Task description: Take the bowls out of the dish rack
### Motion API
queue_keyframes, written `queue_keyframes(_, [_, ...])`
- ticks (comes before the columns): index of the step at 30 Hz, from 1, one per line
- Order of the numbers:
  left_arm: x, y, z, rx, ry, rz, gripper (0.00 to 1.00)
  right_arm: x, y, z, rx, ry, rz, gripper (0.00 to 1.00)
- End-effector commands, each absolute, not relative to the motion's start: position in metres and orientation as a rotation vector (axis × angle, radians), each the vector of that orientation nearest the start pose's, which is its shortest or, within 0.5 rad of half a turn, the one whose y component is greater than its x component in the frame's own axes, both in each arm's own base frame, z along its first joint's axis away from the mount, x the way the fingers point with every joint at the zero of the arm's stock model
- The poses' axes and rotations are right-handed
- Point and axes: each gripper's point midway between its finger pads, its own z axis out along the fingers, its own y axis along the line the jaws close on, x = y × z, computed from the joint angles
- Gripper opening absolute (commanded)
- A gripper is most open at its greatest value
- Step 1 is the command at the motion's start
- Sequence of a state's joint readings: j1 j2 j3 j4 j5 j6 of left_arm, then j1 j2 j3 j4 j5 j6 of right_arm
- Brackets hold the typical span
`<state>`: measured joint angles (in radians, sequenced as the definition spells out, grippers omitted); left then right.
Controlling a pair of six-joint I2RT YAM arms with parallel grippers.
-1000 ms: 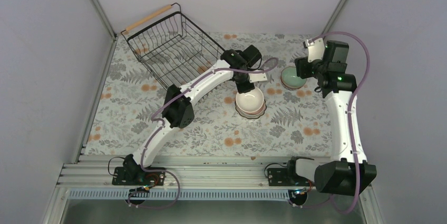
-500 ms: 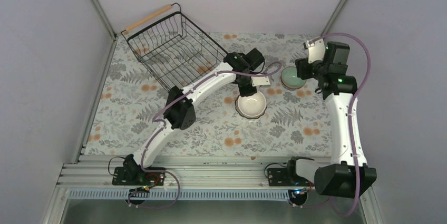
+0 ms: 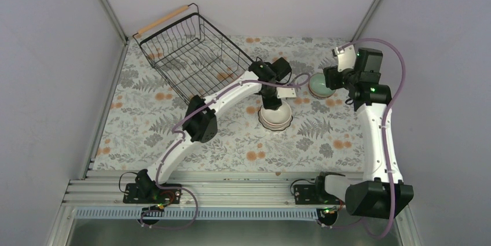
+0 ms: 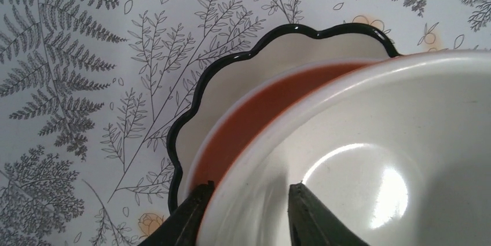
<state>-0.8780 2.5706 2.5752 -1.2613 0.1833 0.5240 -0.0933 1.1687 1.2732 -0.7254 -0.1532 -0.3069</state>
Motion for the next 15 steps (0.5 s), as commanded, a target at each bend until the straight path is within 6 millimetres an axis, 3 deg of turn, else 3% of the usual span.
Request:
queue_keyframes(1, [0.340, -0.449, 0.110, 1.863, 2.094, -0.254, 0.37, 0.350, -0.007, 0.304, -0.325, 2.138, -0.065, 0.66])
queue_keyframes(6, [0.346, -0.442, 0.160, 1.782, 2.036, -0.180, 0.82, 0.351, -0.010, 0.306, -0.321, 2.135, -0.080, 0.66])
queue_keyframes(9, [0.340, -0.439, 0.194, 1.742, 1.999, -0.195, 0.98, 0.351, -0.008, 0.307, -0.322, 2.134, -0.070, 0.66])
queue_keyframes(13, [0.323, -0.435, 0.232, 1.720, 1.949, -0.255, 1.00, 0.352, -0.008, 0.307, -0.317, 2.137, -0.065, 0.66])
queue_keyframes(15, [0.318, -0.432, 0.241, 1.717, 1.945, -0.269, 1.00, 0.352, -0.007, 0.309, -0.316, 2.136, -0.057, 0.66])
